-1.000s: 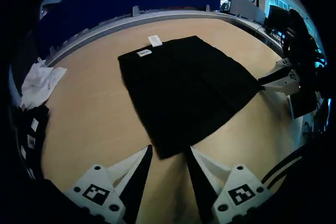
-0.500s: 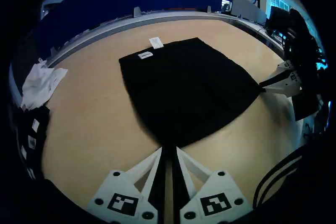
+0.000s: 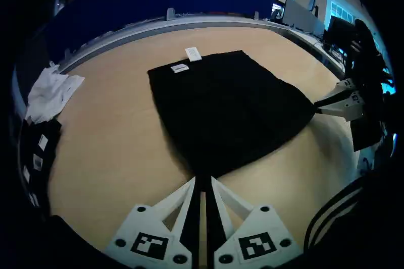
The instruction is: Fold towel
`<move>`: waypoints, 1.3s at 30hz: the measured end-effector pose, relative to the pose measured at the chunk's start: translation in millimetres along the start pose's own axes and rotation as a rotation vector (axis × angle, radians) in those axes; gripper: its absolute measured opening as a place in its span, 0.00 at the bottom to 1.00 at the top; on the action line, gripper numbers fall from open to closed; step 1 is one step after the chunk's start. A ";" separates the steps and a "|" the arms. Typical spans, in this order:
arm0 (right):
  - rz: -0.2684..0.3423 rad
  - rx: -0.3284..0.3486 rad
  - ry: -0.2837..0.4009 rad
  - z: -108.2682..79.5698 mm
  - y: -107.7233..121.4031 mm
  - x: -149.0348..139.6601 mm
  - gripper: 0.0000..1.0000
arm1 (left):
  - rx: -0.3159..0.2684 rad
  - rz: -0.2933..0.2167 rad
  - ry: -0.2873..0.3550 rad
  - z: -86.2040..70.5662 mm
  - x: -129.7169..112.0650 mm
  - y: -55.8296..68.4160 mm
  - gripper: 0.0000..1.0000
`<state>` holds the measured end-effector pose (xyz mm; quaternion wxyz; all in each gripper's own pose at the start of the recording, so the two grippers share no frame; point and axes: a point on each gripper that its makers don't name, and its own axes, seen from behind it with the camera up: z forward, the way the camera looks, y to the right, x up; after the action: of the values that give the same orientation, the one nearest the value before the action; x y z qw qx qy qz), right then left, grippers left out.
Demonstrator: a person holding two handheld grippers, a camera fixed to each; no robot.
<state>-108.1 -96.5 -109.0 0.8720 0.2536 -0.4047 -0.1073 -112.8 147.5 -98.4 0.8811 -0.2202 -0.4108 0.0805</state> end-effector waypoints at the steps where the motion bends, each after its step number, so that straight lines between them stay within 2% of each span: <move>1: 0.000 0.002 0.003 -2.3 -0.5 2.0 0.13 | -0.001 -0.005 0.000 -3.0 0.4 0.1 0.06; 13: -0.012 0.027 0.030 -38.3 -10.4 25.2 0.13 | -0.021 -0.086 -0.006 -45.4 4.0 7.8 0.06; 25: -0.021 0.052 0.040 -78.4 -25.3 42.6 0.13 | -0.043 -0.115 0.012 -90.4 20.4 14.8 0.06; 33: -0.008 0.070 0.032 -95.9 -32.6 47.3 0.13 | -0.057 -0.120 0.013 -108.9 24.5 16.9 0.06; 39: -0.020 0.073 0.021 -97.3 -34.0 46.0 0.13 | -0.055 -0.130 0.002 -110.2 21.8 15.6 0.06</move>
<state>-3.6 -108.8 -149.9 0.8654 0.2904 -0.3964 -0.0987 -14.4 133.0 -152.7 0.8785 -0.2171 -0.4255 0.0115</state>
